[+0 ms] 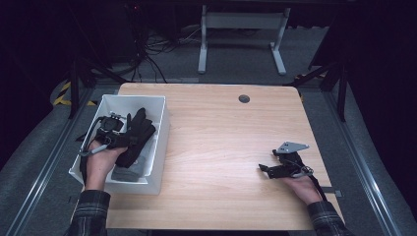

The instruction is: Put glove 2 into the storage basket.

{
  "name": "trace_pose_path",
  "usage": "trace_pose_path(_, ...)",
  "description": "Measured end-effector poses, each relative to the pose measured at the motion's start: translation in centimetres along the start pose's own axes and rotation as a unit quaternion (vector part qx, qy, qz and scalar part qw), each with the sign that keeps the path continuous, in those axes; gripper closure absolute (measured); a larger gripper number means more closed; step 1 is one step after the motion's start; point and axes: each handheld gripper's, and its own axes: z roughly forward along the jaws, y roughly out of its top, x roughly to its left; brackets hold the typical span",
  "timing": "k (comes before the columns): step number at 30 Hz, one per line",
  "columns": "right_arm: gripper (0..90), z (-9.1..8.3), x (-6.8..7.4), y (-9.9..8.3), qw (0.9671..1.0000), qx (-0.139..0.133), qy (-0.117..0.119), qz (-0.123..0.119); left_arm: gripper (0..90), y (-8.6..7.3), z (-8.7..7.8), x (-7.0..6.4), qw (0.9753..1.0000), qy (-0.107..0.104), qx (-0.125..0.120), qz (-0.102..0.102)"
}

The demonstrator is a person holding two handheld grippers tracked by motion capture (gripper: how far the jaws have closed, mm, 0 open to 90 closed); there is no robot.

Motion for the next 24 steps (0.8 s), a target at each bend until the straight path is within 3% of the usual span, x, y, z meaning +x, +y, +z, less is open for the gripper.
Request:
trace_pose_path(4,15.3,0.0,0.0,0.0,1.0,0.0,0.0,0.0,32.7,0.2,-0.5,0.1,0.9999,0.008,-0.015,0.0)
trace_pose_path(7,15.3,0.0,0.0,0.0,1.0,0.0,0.0,0.0,25.9,0.4,-1.0,0.0,0.9995,0.017,-0.025,0.001)
trace_pose_path(10,15.3,0.0,0.0,0.0,1.0,0.001,-0.001,0.0,22.3,0.6,-1.5,0.0,0.9993,0.013,-0.036,0.002)
trace_pose_path(16,15.4,0.0,0.0,0.0,1.0,0.001,-0.001,0.001,19.2,1.1,-2.9,-0.6,0.9977,-0.006,-0.067,0.01)
trace_pose_path(24,15.3,-0.1,0.1,0.0,1.0,0.002,-0.002,0.003,17.0,2.5,-4.5,-2.5,0.9934,-0.054,-0.098,0.025)
